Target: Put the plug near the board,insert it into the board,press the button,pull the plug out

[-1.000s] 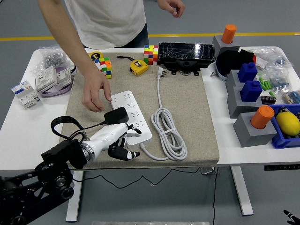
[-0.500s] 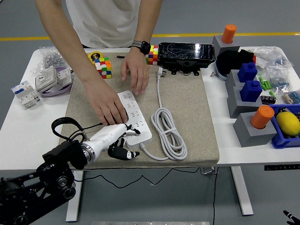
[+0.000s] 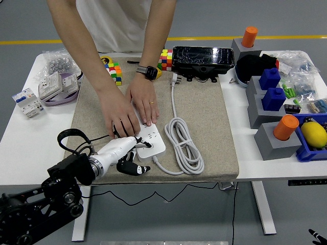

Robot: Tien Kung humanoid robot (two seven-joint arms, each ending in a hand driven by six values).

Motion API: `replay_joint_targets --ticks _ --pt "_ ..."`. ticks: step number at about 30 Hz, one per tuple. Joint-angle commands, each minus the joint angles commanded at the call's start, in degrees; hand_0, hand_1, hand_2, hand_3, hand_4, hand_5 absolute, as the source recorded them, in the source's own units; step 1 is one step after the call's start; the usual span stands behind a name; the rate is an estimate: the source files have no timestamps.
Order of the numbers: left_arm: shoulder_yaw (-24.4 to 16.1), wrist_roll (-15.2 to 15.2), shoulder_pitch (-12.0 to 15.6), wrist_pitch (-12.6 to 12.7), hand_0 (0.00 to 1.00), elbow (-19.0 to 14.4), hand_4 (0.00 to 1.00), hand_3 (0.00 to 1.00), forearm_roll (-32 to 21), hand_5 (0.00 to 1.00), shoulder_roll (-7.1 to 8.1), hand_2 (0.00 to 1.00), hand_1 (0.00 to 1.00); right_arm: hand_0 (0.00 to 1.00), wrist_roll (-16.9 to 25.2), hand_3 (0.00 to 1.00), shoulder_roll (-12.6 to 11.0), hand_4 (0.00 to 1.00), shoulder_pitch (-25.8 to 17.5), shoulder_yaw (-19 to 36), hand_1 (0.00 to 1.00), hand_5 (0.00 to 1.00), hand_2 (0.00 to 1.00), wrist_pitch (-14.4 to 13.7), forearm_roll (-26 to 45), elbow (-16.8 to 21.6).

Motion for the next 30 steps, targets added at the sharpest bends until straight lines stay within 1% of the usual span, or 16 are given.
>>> replay_joint_targets --ticks 6,8,9,10,12,14,15,17,20,23,30 --pt "-0.7 -0.1 0.0 0.0 0.07 0.3 0.8 0.753 0.0 0.293 -0.21 0.143 0.076 0.569 0.0 0.603 0.0 0.972 0.1 -0.1 0.664 0.494 0.676 0.0 0.0 0.0" --pt "-1.3 -1.1 0.3 0.6 0.07 0.1 0.8 0.753 -0.6 0.293 -0.19 0.143 0.076 0.569 0.0 0.603 0.1 0.972 0.1 -0.1 0.664 0.494 0.676 0.0 0.0 0.0" --pt "-1.7 -2.3 0.5 1.3 0.07 -0.2 0.8 0.753 -1.2 0.293 -0.16 0.143 0.076 0.569 0.1 0.603 0.1 0.972 0.1 0.0 0.664 0.494 0.676 -0.1 0.0 0.1" --pt "-2.3 -3.4 0.7 2.2 0.074 -0.3 0.796 0.71 -1.9 0.301 -0.15 0.144 0.076 0.569 0.0 0.604 0.1 0.973 0.1 0.0 0.664 0.494 0.676 0.0 0.0 0.0" --pt "-3.7 -6.0 1.1 3.7 0.074 -0.5 0.796 0.71 -4.5 0.301 -0.14 0.144 0.076 0.569 0.0 0.604 0.1 0.973 0.0 -0.1 0.664 0.494 0.676 0.0 0.0 0.0" --pt "-4.3 -7.5 1.3 4.7 0.074 -0.4 0.796 0.71 -5.3 0.301 -0.13 0.144 0.076 0.569 0.0 0.604 0.1 0.973 0.0 -0.1 0.664 0.494 0.676 0.0 0.0 0.0" --pt "-4.9 -8.8 1.4 5.8 0.078 -0.4 0.8 0.654 -6.0 0.314 0.01 0.148 0.077 0.569 0.0 0.604 0.1 0.973 0.0 -0.1 0.664 0.494 0.676 0.0 0.0 0.0" --pt "-5.6 -10.5 1.7 7.2 0.078 -0.6 0.8 0.654 -7.7 0.314 0.3 0.148 0.077 0.569 0.0 0.604 0.1 0.973 0.1 -0.2 0.664 0.494 0.676 0.0 0.0 -0.1" --pt "-6.4 -10.8 2.0 7.1 0.078 -1.1 0.8 0.654 -9.3 0.314 0.57 0.148 0.077 0.569 0.0 0.604 0.1 0.973 0.2 -0.1 0.664 0.494 0.676 -0.1 0.0 0.0" --pt "-6.6 -11.6 2.3 7.6 0.082 -1.2 0.801 0.641 -9.3 0.321 0.49 0.146 0.078 0.57 0.0 0.604 0.0 0.972 0.2 0.0 0.664 0.494 0.676 -0.1 -0.1 0.0" --pt "-6.5 -11.4 2.7 7.6 0.082 -1.1 0.802 0.643 -9.3 0.326 0.18 0.146 0.077 0.569 0.0 0.604 0.0 0.973 0.1 -0.1 0.664 0.494 0.676 -0.1 0.0 0.0"
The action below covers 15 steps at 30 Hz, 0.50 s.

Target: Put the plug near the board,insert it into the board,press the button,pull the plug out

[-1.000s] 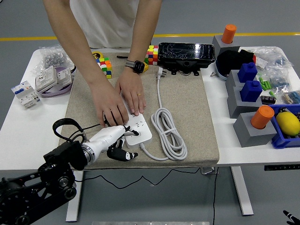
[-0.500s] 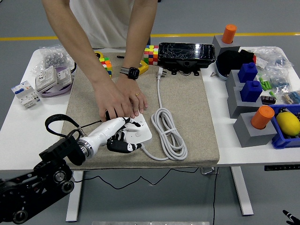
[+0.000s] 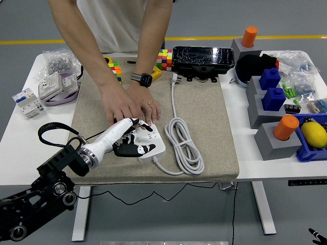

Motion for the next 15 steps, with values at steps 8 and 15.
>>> replay_joint_targets --ticks 8,15 --pt "0.2 0.6 0.1 -0.4 0.085 0.1 0.802 0.644 0.1 0.336 0.0 0.145 0.077 0.569 0.0 0.604 0.0 0.973 -0.1 -0.1 0.662 0.494 0.676 0.0 0.0 0.0" --pt "0.4 0.7 0.0 -0.4 0.089 0.3 0.8 0.649 0.1 0.346 -0.09 0.147 0.079 0.569 0.0 0.604 0.0 0.972 -0.1 0.0 0.663 0.494 0.676 0.0 0.0 0.0"
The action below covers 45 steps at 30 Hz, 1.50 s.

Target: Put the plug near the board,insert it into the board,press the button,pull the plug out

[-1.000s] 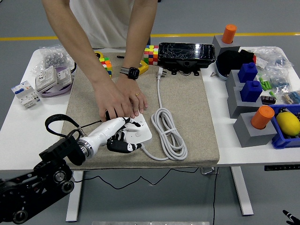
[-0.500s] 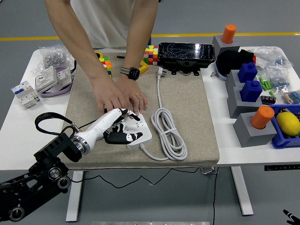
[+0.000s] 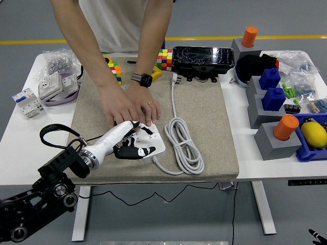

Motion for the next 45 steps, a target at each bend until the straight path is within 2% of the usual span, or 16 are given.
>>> replay_joint_targets --ticks 17,21,27,36,37,45 --pt "1.6 1.1 -0.7 -0.1 0.087 1.5 0.81 0.656 1.2 0.362 -0.53 0.149 0.077 0.567 0.0 0.602 -0.1 0.972 0.0 -0.1 0.664 0.494 0.676 0.0 0.0 0.0" --pt "2.7 3.6 -1.2 -1.7 0.084 2.1 0.809 0.678 2.4 0.361 -0.84 0.149 0.078 0.569 0.0 0.602 0.0 0.972 0.0 0.0 0.664 0.495 0.676 0.0 0.1 0.0" --pt "3.7 5.1 -1.4 -3.2 0.082 2.5 0.811 0.694 2.4 0.363 -0.97 0.149 0.077 0.568 0.0 0.602 -0.1 0.972 0.0 0.0 0.663 0.494 0.676 0.0 0.1 0.0" --pt "4.5 5.1 -2.0 -2.4 0.082 3.9 0.812 0.717 2.5 0.364 -1.34 0.148 0.077 0.569 0.0 0.603 -0.1 0.972 -0.1 -0.2 0.663 0.494 0.676 0.0 0.1 0.0" --pt "4.6 4.9 -1.9 -2.2 0.081 3.9 0.811 0.771 2.4 0.361 -1.36 0.147 0.077 0.569 0.0 0.603 -0.1 0.973 -0.1 -0.2 0.663 0.494 0.676 0.0 0.2 0.0" --pt "4.4 4.3 -2.1 -1.7 0.077 3.8 0.813 0.775 2.2 0.364 -1.42 0.145 0.075 0.569 0.0 0.603 -0.1 0.972 0.0 -0.2 0.663 0.494 0.675 0.0 0.2 0.0"
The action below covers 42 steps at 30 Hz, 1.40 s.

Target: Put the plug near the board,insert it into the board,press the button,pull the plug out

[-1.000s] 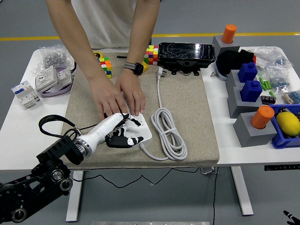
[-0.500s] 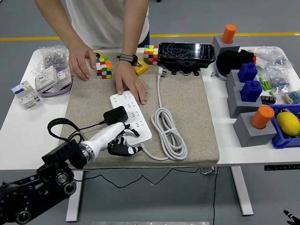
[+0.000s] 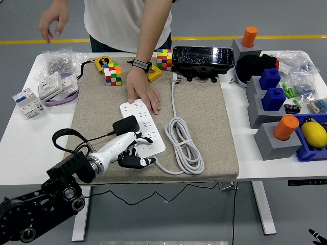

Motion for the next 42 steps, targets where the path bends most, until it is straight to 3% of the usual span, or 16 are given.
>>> replay_joint_targets --ticks 9,42 --pt "0.6 1.0 0.1 -1.3 0.074 0.4 0.814 0.763 0.0 0.364 0.05 0.145 0.075 0.569 0.0 0.603 0.0 0.972 0.0 0.0 0.664 0.494 0.676 0.0 0.0 0.1" --pt "0.2 1.0 0.5 -1.2 0.073 -0.3 0.814 0.74 0.1 0.363 0.37 0.144 0.075 0.569 0.0 0.601 0.0 0.971 0.1 -0.2 0.663 0.494 0.676 0.0 0.1 0.0"
